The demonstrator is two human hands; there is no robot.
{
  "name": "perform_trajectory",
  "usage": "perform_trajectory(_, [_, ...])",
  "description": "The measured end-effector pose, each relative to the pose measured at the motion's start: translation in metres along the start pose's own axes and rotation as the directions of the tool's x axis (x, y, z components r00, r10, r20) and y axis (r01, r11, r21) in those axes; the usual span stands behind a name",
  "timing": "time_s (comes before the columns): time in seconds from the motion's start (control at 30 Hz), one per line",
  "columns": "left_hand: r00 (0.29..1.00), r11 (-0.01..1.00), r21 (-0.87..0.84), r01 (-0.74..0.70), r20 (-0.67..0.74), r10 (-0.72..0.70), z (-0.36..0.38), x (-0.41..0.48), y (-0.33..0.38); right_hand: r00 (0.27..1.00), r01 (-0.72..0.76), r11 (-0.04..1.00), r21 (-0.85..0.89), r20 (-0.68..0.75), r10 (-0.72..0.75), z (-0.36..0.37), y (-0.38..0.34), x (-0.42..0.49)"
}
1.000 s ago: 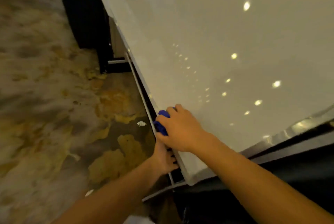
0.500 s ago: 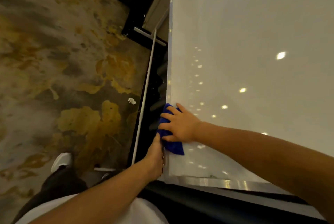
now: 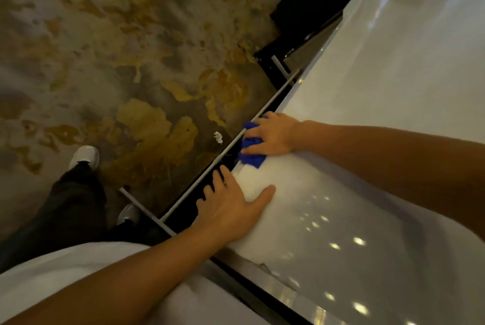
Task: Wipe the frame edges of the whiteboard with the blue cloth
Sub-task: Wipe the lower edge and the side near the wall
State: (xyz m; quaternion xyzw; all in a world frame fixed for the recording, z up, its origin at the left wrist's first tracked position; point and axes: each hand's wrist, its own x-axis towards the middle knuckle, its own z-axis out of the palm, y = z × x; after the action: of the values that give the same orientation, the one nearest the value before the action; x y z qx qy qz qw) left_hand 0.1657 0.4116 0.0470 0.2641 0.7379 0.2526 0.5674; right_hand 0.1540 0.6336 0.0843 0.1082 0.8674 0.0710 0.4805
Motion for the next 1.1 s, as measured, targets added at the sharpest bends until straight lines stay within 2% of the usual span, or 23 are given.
perform_trajectory(0.1, [1.0,0.999,0.043,0.0,0.007,-0.001,0.0,0.003,0.004,0.95,-0.311,0.948,-0.061,-0.023,0.31,-0.002,0.04,0.008])
perform_trajectory(0.17, [1.0,0.997,0.075,0.001,0.025,-0.003,0.001,0.001,0.011,0.925,-0.379,0.923,-0.061,-0.019,0.379,-0.001,0.035,0.009])
perform_trajectory(0.23, [1.0,0.997,0.072,0.004,0.028,-0.006,0.003,-0.001,0.019,0.957,-0.286,0.954,-0.094,0.02,0.289,0.004,0.006,0.008])
perform_trajectory(0.3, [1.0,0.998,0.061,0.016,0.012,-0.016,0.009,-0.002,0.025,0.995,-0.079,0.99,-0.114,0.046,0.085,0.015,-0.024,0.0])
perform_trajectory(0.37, [0.999,0.997,0.07,0.03,-0.02,-0.029,0.013,-0.003,0.029,0.995,0.095,0.994,-0.051,0.01,-0.095,0.021,-0.034,-0.012])
perform_trajectory(0.43, [0.999,0.998,0.061,0.032,-0.021,-0.031,0.014,-0.002,0.03,0.987,0.162,0.986,-0.044,-0.011,-0.163,0.014,-0.012,-0.013])
perform_trajectory(0.5, [1.0,0.998,0.06,0.019,-0.012,-0.018,0.012,0.002,0.029,0.997,0.049,0.998,-0.039,-0.063,-0.051,0.008,0.022,-0.002])
perform_trajectory(0.57, [1.0,0.999,0.052,0.016,-0.002,-0.016,0.009,0.008,0.034,0.973,-0.223,0.973,-0.056,-0.066,0.22,0.003,0.056,0.009])
perform_trajectory(0.6, [1.0,0.999,0.049,0.019,0.004,-0.019,0.008,0.012,0.038,0.952,-0.306,0.95,-0.061,-0.045,0.303,0.0,0.066,0.012])
perform_trajectory(0.7, [0.999,0.999,0.046,0.025,0.021,-0.026,0.01,0.019,0.054,0.971,-0.224,0.967,-0.122,0.059,0.233,0.007,0.053,0.018])
perform_trajectory(0.77, [0.999,0.998,0.065,0.023,0.025,-0.025,0.012,0.024,0.065,0.988,-0.055,0.991,-0.125,0.133,0.072,0.014,0.031,0.011])
perform_trajectory(0.83, [1.0,0.996,0.08,0.026,0.016,-0.027,0.015,0.028,0.073,0.987,0.095,0.993,-0.073,0.135,-0.085,0.019,0.014,0.004])
perform_trajectory(0.9, [0.999,0.996,0.08,0.033,0.008,-0.034,0.015,0.033,0.077,0.986,0.135,0.991,0.005,0.096,-0.135,0.017,0.015,0.001])
perform_trajectory(0.97, [1.0,0.999,0.053,0.013,0.02,-0.014,0.01,0.041,0.078,0.991,0.085,0.996,-0.005,0.106,-0.084,0.008,0.034,0.003])
perform_trajectory(1.1, [0.999,1.0,0.003,-0.017,0.051,0.017,-0.006,0.071,0.09,0.973,-0.221,0.973,-0.063,0.056,0.224,-0.015,0.114,0.028])
